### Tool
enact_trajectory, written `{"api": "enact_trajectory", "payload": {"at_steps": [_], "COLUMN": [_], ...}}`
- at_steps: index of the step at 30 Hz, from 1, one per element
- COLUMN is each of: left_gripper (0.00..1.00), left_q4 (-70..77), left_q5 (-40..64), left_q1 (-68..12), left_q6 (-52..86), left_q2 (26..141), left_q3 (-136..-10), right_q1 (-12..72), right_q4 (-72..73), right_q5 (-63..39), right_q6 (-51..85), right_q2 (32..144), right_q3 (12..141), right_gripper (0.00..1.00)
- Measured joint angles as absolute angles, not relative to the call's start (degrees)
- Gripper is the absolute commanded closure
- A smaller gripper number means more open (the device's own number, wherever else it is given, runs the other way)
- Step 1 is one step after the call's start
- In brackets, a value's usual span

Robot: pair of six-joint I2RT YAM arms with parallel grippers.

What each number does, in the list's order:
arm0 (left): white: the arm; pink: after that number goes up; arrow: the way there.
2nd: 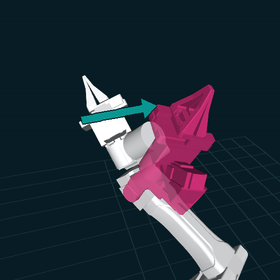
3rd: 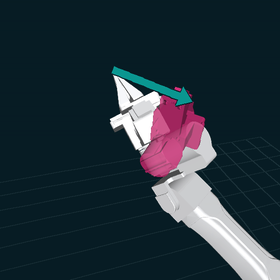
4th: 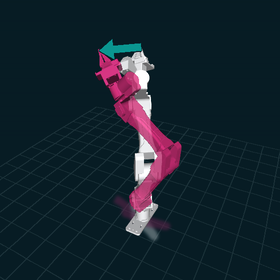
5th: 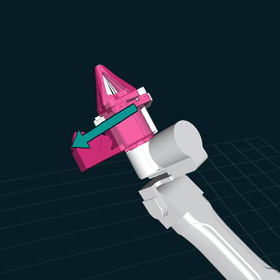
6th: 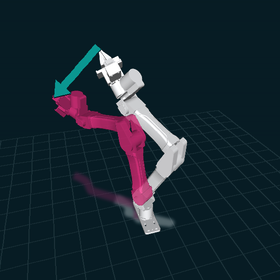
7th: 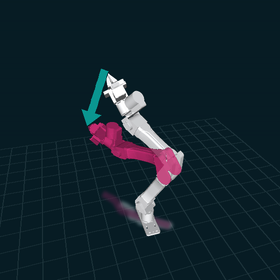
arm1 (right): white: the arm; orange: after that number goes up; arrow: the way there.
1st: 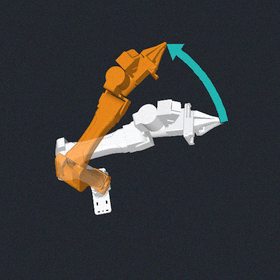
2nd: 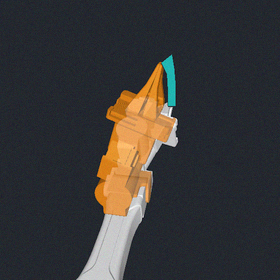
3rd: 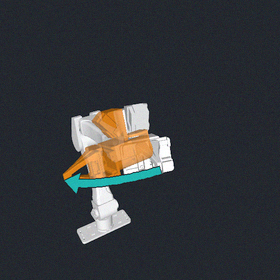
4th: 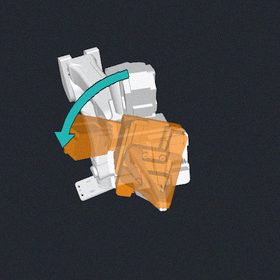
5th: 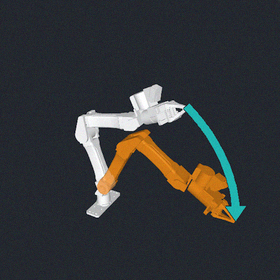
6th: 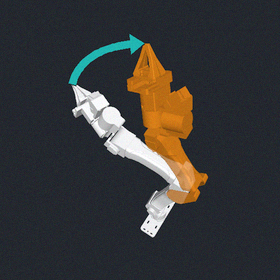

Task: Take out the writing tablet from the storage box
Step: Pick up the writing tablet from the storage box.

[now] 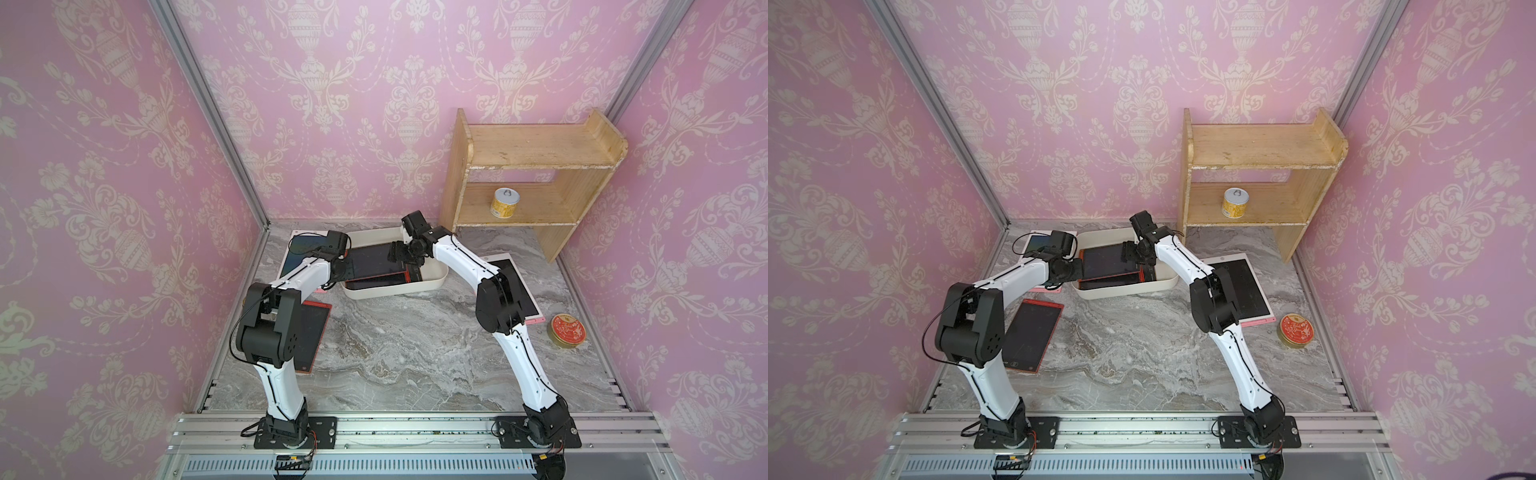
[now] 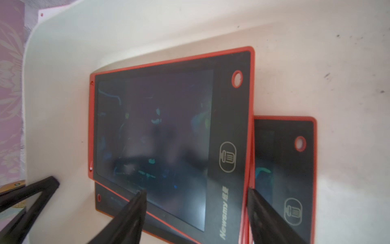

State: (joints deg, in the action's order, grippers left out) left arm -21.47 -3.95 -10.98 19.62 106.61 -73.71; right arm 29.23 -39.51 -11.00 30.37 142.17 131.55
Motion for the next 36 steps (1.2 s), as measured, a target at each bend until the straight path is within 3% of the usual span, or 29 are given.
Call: {"api": "enact_trajectory", "payload": {"at_steps": [5, 24, 30, 36], "left_gripper": [1.00, 1.00, 1.00, 1.00], "left_q4": [-21.26, -20.43, -20.43, -20.36], "left_q5": [-3.99, -4.19, -4.19, -4.19], "left_q1": [-10.98, -10.98, -10.98, -10.98], "left_q6": [19.62, 19.62, 19.62, 19.62], "left_q2": [106.54, 106.21, 106.21, 106.13], "left_q3": [-73.54, -72.90, -72.90, -72.79], "right_q1": [28.75, 29.45, 28.99, 28.58], "right_q4": [-39.57, -34.15, -33.89, -35.05], "right_q5": [-12.82, -25.23, -25.32, -25.12], "right_q6": [33.41, 40.58, 40.69, 40.40], "right_q2": [141.27, 138.04, 137.80, 138.30], "right_q3": [132.20, 131.39, 131.68, 134.30], "right_gripper": [0.24, 0.42, 0.53, 0.70]}}
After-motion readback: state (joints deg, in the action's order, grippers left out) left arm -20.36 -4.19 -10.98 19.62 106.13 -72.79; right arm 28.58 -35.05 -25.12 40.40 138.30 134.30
